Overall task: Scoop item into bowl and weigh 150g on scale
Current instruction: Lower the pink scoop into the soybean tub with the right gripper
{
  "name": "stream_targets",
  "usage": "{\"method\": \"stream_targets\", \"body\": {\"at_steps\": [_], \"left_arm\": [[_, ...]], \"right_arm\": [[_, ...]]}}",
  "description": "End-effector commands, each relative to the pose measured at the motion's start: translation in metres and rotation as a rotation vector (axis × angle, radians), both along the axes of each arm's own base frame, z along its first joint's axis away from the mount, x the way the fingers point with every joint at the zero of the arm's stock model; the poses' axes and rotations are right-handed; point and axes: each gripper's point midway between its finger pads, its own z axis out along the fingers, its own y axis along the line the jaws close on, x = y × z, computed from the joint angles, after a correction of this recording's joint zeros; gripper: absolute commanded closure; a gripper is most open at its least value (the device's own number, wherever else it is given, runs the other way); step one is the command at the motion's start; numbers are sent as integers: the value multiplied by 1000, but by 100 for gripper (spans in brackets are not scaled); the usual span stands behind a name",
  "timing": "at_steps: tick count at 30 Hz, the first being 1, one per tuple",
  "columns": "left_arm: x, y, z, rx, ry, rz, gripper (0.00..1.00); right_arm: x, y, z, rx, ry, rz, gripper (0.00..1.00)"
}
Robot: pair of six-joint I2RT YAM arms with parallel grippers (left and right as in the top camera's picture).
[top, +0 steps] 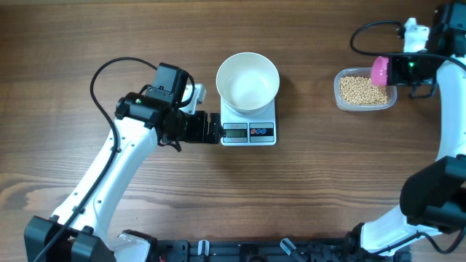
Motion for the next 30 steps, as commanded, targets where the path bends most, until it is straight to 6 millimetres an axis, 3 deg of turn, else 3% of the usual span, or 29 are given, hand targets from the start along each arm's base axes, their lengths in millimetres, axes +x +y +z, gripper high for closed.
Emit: {"method": "stream_targets", "body": {"at_steps": [1,7,25,30], "left_arm": [[-1,-1,-2,-8,4,-18,0],[-1,-1,-2,-8,5,-18,0],[-1,-1,-2,-8,4,-19,0],[-1,-1,-2,-8,4,-18,0]], "right_arm": [[5,1,-18,-26,42,31,96],[1,-4,-35,-47,108,4,96],[-7,22,-37,98,130,40,96],[-9,21,-39,94,139,32,96]]}}
